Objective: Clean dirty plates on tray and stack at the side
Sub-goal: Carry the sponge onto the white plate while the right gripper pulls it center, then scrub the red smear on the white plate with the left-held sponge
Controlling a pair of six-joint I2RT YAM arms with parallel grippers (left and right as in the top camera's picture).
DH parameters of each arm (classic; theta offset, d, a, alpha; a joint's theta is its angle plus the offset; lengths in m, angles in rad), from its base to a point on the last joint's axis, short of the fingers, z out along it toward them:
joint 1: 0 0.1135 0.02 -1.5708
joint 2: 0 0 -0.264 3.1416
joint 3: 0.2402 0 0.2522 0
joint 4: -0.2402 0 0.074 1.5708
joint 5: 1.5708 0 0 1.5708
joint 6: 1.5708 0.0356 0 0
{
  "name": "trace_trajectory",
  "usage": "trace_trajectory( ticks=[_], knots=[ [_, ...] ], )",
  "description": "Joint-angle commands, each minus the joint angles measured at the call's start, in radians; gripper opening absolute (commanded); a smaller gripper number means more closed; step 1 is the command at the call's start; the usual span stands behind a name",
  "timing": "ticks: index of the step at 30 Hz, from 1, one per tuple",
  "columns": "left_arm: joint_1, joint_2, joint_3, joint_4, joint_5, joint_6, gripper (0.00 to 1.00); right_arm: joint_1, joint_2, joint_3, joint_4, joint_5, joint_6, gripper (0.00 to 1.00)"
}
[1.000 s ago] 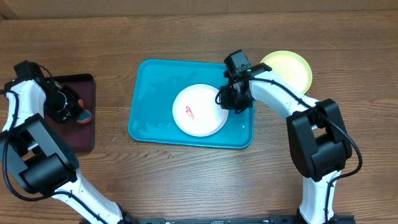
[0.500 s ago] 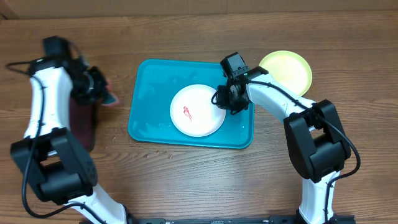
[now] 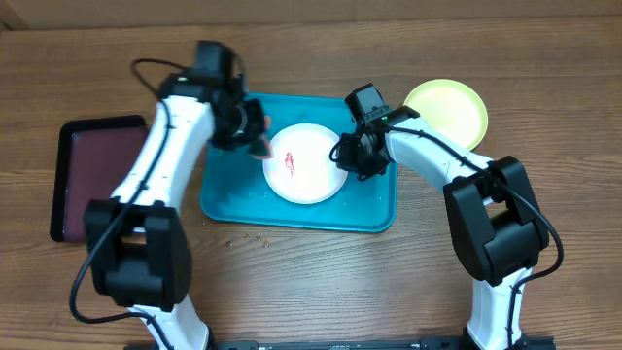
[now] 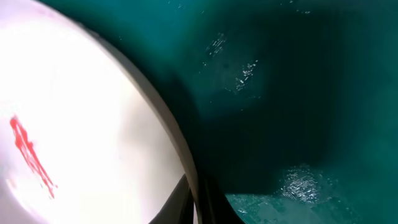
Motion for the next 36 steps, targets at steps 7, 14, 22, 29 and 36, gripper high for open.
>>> trace_trajectory(
  ticks=[7, 14, 22, 29, 36],
  knots=[
    [-0.195, 0.140, 0.003, 0.108, -0.018, -0.122, 0.04, -0.001, 0.013, -0.032, -0.014, 0.025, -0.030, 0.04],
    [-0.265, 0.213, 0.003, 0.150, -0.023, -0.122, 0.04, -0.001, 0.013, -0.032, -0.014, 0.032, -0.030, 0.04],
    [-0.259, 0.250, 0.003, 0.087, -0.234, -0.122, 0.04, -0.001, 0.013, -0.032, -0.014, 0.036, -0.030, 0.04],
    [-0.259, 0.244, 0.009, 0.051, -0.436, -0.121, 0.05, -0.001, 0.013, -0.032, -0.016, 0.043, -0.030, 0.04],
    [-0.262, 0.242, 0.056, 0.062, -0.433, -0.122, 0.04, -0.001, 0.013, -0.032, -0.014, 0.043, -0.030, 0.05]
  ],
)
